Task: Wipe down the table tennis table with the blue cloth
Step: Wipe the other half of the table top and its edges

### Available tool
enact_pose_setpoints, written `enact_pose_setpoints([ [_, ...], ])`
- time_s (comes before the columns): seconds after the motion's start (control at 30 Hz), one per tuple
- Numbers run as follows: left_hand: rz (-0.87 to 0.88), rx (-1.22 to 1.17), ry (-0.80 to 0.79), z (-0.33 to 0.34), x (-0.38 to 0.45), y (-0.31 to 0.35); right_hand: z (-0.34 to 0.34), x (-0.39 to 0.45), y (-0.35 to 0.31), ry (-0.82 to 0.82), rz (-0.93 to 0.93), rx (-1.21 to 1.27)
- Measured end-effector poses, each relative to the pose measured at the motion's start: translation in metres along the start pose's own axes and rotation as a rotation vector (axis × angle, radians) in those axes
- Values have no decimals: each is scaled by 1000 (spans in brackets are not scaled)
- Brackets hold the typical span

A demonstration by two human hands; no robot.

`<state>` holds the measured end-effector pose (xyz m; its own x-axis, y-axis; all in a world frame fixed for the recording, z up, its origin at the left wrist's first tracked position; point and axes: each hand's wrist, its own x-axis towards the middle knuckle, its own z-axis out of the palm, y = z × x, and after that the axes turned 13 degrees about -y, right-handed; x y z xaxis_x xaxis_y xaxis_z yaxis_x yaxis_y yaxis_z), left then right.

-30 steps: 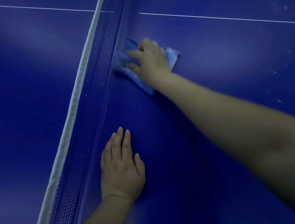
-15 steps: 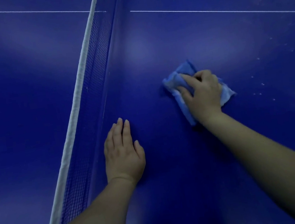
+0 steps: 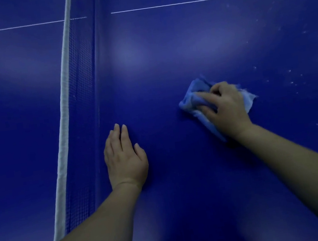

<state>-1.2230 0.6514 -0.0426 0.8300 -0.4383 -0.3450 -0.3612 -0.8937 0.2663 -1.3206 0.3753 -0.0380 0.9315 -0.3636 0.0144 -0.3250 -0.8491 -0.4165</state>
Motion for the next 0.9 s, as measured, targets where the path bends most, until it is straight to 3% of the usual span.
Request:
enact_pose_setpoints([
  [0.17, 7, 2, 17, 0, -1, 0, -30, 19, 78, 247, 576, -56],
  [0.23, 7, -1, 16, -1, -1, 1, -24, 6, 59, 253, 644, -46],
  [0.3, 10, 5, 17, -1, -1, 1, -7, -13, 19, 213, 489, -22],
  [0.37, 16, 12, 23, -1, 0, 3, 13, -32, -21, 132, 203, 13],
  [0.47, 16, 13, 27, 0, -1, 3, 11, -39, -29, -17, -45, 14],
  [0.53, 14, 18, 32, 0, -2, 1, 1, -26, -5, 21, 9, -25],
  [0.6, 18, 19, 39, 0, -1, 0, -11, -9, 22, 118, 212, -59],
  [0.67, 21, 11, 46, 0, -1, 1, -14, -2, 24, 148, 393, -32],
  [0.7, 23, 6, 51, 0, -1, 1, -11, -6, 14, 132, 390, -26],
  [0.83, 30, 1, 73, 1, -2, 0, 17, -66, -49, -13, -53, 51],
  [0.9, 41, 3, 80, 3, -2, -1, 19, -95, -53, -82, -167, 44],
])
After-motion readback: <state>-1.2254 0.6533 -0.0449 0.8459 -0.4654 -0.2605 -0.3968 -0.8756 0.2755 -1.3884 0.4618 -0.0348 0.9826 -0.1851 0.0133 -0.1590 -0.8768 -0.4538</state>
